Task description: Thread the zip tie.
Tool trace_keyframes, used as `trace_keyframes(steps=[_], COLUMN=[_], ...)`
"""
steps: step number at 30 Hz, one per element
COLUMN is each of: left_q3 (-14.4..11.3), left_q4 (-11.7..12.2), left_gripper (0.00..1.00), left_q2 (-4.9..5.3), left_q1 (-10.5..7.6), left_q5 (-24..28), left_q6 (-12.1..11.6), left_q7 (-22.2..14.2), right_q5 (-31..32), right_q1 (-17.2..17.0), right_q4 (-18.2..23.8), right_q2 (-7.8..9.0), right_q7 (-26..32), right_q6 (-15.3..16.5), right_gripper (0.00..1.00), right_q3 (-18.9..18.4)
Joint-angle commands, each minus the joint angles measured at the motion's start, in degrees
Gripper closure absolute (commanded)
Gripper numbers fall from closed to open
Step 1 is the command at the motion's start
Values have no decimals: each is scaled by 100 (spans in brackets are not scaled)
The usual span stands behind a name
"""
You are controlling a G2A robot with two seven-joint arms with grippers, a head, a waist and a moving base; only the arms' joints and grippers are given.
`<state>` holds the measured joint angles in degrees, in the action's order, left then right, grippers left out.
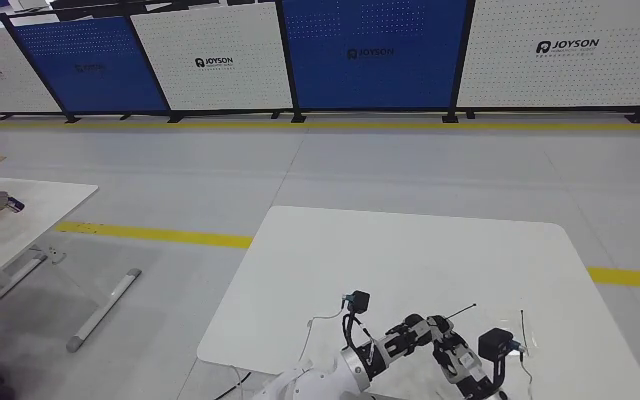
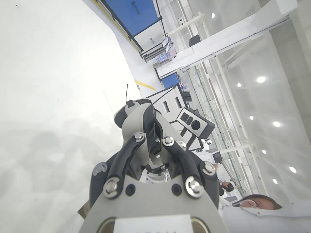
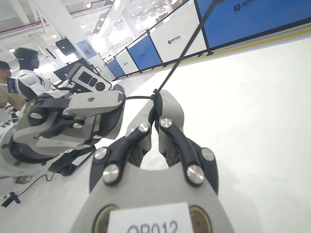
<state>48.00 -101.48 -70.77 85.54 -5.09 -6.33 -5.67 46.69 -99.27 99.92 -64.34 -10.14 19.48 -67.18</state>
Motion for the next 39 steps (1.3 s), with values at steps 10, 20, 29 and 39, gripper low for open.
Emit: trace_keyframes(steps=[10,20,29,39], left_q3=[3,-14,-38,-44], left_q4=[-57,-54,-39,-64], left_gripper=[92,100,100,100], left_q2=[-13,-19,-26,-25], left_q1=[-20,-34,-58,-38], left_q5=[62,26,-9,5], left_q6=[26,43,67,-277], left_q7=[48,61,37,22], right_q5=[208,257,239,350], right_q1=[-31,-44,-37,28], right_q4=[14,27,10,-67], right_q2=[-17,-33,-50,-78], right_q7=[-34,-29,-26,79], right_q6=[0,0,0,-18], right_gripper=[100,100,100,100], right_q3=[-20,-44,-55,43])
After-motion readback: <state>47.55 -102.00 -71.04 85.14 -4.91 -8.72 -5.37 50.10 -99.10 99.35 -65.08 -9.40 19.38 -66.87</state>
